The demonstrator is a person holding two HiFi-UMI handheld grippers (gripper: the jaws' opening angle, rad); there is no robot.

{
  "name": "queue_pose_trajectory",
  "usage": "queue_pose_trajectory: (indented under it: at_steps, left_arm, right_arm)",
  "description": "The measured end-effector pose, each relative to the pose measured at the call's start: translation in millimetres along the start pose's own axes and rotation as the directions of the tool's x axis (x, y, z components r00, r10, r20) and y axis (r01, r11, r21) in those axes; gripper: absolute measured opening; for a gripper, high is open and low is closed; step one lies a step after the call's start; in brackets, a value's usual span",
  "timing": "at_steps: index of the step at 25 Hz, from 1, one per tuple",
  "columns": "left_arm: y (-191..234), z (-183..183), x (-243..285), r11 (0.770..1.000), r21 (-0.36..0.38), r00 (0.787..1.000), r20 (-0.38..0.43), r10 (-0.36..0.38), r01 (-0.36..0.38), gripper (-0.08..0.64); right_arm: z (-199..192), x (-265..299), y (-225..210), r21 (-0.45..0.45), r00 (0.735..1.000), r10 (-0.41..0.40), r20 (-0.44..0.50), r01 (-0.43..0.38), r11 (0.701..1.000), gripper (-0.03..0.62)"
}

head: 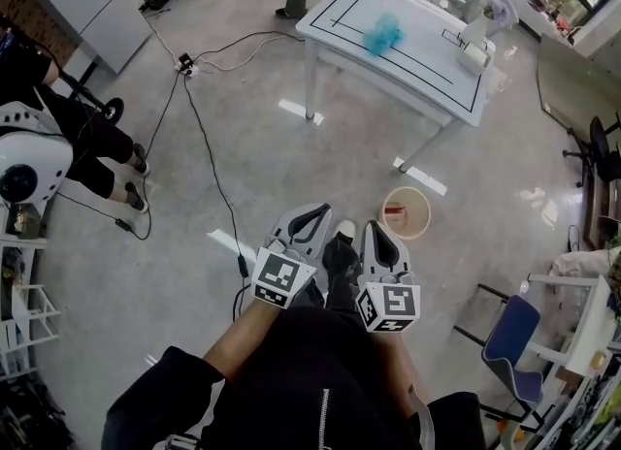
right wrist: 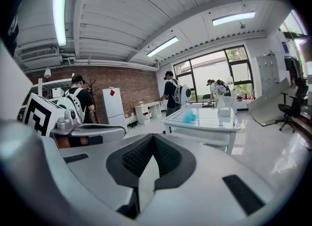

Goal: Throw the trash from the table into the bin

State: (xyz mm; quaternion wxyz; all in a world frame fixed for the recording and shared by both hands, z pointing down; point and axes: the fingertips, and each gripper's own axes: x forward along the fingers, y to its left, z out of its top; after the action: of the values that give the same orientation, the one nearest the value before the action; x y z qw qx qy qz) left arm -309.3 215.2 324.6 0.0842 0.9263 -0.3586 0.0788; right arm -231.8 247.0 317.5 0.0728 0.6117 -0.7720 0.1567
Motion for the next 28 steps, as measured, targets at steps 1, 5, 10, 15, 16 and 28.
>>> queue_pose_trajectory:
  at_steps: [1,5,10,15,16,28]
  left_arm:
    - [2.2,0.4,3.3,1.0,-0.002,1.0,-0.001,0.0,0.0,0.008]
    - [13.7,3.9,20.6,1.0,-0.001,1.0,-0.008,0.002,-0.002,0.008]
    - [36.0,7.8,54.4,1.0,-0.001,1.0,-0.025,0.006,-0.006,0.008]
    - [64.2,22.4,102.3,1.0,0.005,0.999,-0.031,0.017,-0.017,0.008]
    - [70.2,26.9,113.5,1.0,0.004,0.999,-0.029,0.023,-0.023,0.008]
    - [113.1,61.9,234.1,0.995,-0.004,0.994,-0.037,0.102,-0.102,0.008]
  right_arm:
    - [0.4,4.1,-0.8,0.001,1.0,0.003,-0.003,-0.003,1.0,0.009]
    - [6.8,23.6,-7.2,0.006,1.0,0.014,-0.004,-0.014,1.0,0.009]
    - [13.6,62.6,-25.5,0.023,1.0,0.023,-0.016,-0.023,0.999,0.009]
    - [32.9,107.4,-53.5,0.031,0.999,0.034,-0.018,-0.034,0.999,0.009]
    - [36.9,117.2,-60.5,0.029,0.999,0.038,-0.021,-0.038,0.999,0.009]
    - [78.8,208.8,-149.0,0.017,0.993,0.107,-0.042,-0.106,0.994,0.009]
